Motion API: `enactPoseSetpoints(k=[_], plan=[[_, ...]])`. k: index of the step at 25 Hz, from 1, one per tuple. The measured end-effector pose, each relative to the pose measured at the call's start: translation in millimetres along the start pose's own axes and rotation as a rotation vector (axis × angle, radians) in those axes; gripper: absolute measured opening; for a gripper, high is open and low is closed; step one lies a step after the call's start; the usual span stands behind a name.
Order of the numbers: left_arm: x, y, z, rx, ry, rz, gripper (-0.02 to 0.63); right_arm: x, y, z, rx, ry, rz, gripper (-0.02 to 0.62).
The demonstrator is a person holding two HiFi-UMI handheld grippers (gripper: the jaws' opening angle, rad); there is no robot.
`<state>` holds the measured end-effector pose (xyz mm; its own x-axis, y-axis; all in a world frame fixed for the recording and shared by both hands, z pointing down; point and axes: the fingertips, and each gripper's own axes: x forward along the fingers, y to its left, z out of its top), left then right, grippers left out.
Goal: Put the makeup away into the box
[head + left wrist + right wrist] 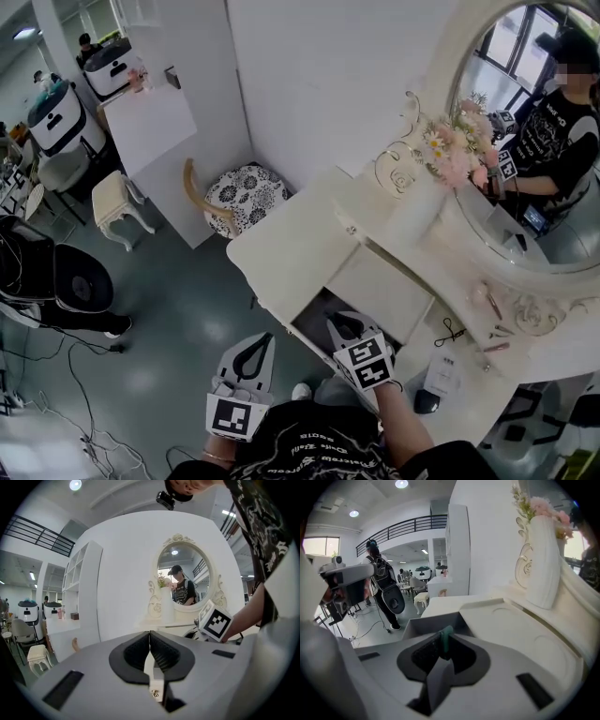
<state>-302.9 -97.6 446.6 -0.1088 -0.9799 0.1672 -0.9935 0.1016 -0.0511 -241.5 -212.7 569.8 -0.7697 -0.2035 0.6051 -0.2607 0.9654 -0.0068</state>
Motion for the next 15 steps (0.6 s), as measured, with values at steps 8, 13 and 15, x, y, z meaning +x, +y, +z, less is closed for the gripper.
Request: enactPoseSetpoints(k=[8,13,15], plan=[[-5,-6,-2,0.003,0.012,0.018,0.015,14,-1,-2,0.003,0.021,0.027,0.061],[-10,-3,-6,-0.006,0.026,0.041,0.015,26,4,-5,-0.051,0.045,0.052,0.063],[-10,-3,-9,-0.007,0.034,0.046,0.015,27,5,-6,-0.056,0.062,0.062,0.064]])
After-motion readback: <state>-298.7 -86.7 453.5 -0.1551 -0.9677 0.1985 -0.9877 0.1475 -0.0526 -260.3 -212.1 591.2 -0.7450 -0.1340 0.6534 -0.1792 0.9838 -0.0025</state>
